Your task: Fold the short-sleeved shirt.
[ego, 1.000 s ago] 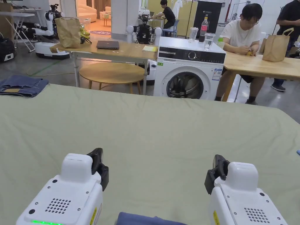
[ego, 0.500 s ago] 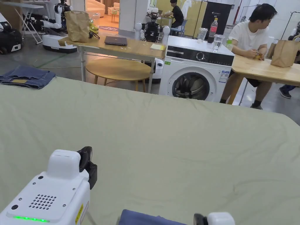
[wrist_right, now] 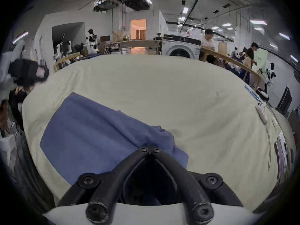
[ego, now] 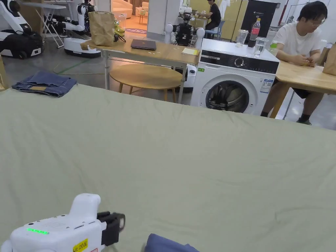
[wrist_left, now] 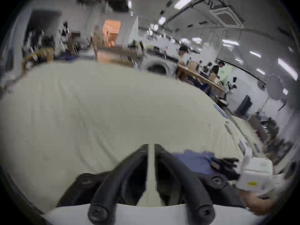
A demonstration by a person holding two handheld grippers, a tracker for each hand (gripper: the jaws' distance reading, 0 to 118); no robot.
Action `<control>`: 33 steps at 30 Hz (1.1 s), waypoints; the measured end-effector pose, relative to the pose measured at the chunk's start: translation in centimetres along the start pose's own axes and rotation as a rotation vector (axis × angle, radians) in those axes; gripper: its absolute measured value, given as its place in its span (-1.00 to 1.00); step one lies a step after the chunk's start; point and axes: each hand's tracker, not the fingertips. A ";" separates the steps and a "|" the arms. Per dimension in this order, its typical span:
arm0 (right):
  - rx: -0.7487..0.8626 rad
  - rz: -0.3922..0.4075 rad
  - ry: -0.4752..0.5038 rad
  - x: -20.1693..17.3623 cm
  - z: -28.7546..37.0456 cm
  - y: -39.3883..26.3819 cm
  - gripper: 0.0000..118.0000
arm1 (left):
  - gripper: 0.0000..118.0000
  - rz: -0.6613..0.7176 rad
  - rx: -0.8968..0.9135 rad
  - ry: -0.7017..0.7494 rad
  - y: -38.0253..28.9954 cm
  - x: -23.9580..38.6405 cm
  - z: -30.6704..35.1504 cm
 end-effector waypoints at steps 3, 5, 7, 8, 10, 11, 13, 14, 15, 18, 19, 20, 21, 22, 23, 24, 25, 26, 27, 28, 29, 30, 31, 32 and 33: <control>-0.001 -0.001 0.004 0.1 0.1 0.0 -1.00 | -0.24 0.087 -0.154 -0.140 -0.4 -1.6 -1.2; -0.004 -0.007 0.010 0.2 0.1 0.0 -1.00 | 0.17 0.186 -0.217 -0.223 -0.4 -2.9 -1.9; -0.006 -0.013 0.015 0.3 0.1 0.0 -1.00 | 0.24 0.268 -0.229 -0.285 -0.5 -4.0 -2.0; -0.006 -0.016 0.018 0.4 0.1 0.0 -1.00 | 0.24 0.299 -0.235 -0.312 -0.4 -4.5 -2.2; -0.006 -0.021 0.021 0.5 0.1 0.0 -1.00 | 0.24 0.328 -0.266 -0.376 -0.2 -5.5 -2.7; -0.005 -0.020 0.021 0.5 0.1 0.0 -1.00 | 0.24 0.340 -0.295 -0.425 -0.3 -5.7 -3.1; -0.003 -0.016 0.019 0.4 0.2 0.0 -1.00 | 0.24 0.358 -0.352 -0.435 -0.6 -6.0 -4.4; -0.002 -0.011 0.018 0.4 0.2 0.0 -1.00 | 0.24 0.357 -0.393 -0.479 -0.9 -6.2 -5.3; 0.000 -0.006 0.018 0.3 0.2 0.0 -1.00 | 0.24 0.363 -0.426 -0.505 -1.4 -6.2 -6.3; 0.000 -0.006 0.022 0.4 0.3 0.0 -1.00 | 0.24 0.413 -0.527 -0.520 -2.7 -6.0 -9.4; 0.000 -0.010 0.023 0.4 0.3 0.0 -1.00 | 0.24 0.439 -0.518 -0.557 -3.3 -5.8 -10.1; 0.000 -0.012 0.023 0.4 0.3 0.0 -1.00 | 0.24 0.476 -0.475 -0.643 -3.5 -5.8 -10.5; 0.001 -0.015 0.022 0.4 0.3 0.0 -1.00 | 0.24 0.511 -0.453 -0.693 -3.6 -5.8 -11.0; 0.002 -0.017 0.021 0.4 0.3 0.0 -1.00 | 0.24 0.540 -0.449 -0.701 -3.9 -5.6 -11.6; 0.002 -0.018 0.021 0.4 0.3 0.0 -1.00 | 0.24 0.567 -0.449 -0.680 -4.4 -5.3 -12.0; 0.002 -0.017 0.020 0.4 0.3 0.0 -1.00 | 0.23 0.584 -0.445 -0.694 -4.8 -5.0 -12.3; 0.002 -0.016 0.020 0.4 0.3 0.0 -1.00 | 0.18 0.581 -0.452 -0.707 -4.9 -4.6 -12.6; 0.001 -0.015 0.021 0.4 0.3 0.0 -1.00 | 0.10 0.561 -0.472 -0.710 -4.9 -4.2 -12.9; 0.000 -0.017 0.024 0.5 0.3 0.1 -1.00 | -0.06 0.520 -0.502 -0.686 -4.8 -3.8 -13.0; 0.000 -0.020 0.027 0.6 0.3 0.1 -1.00 | -0.37 0.478 -0.502 -0.627 -4.8 -3.5 -13.0; -0.001 -0.025 0.030 0.7 0.3 0.1 -1.00 | -0.48 0.457 -0.490 -0.577 -4.9 -3.5 -12.8; 0.001 -0.032 0.038 0.7 0.3 0.1 -1.00 | -0.52 0.487 -0.490 -0.602 -5.0 -3.7 -12.8; 0.003 -0.033 0.037 0.7 0.3 0.1 -1.00 | -0.57 0.510 -0.489 -0.617 -5.1 -3.8 -12.4; 0.006 -0.028 0.035 0.6 0.4 0.1 -1.00 | -0.60 0.520 -0.494 -0.605 -5.1 -3.6 -12.4; 0.010 -0.017 0.031 0.4 0.4 0.0 -1.00 | -0.62 0.511 -0.490 -0.593 -5.0 -3.3 -12.2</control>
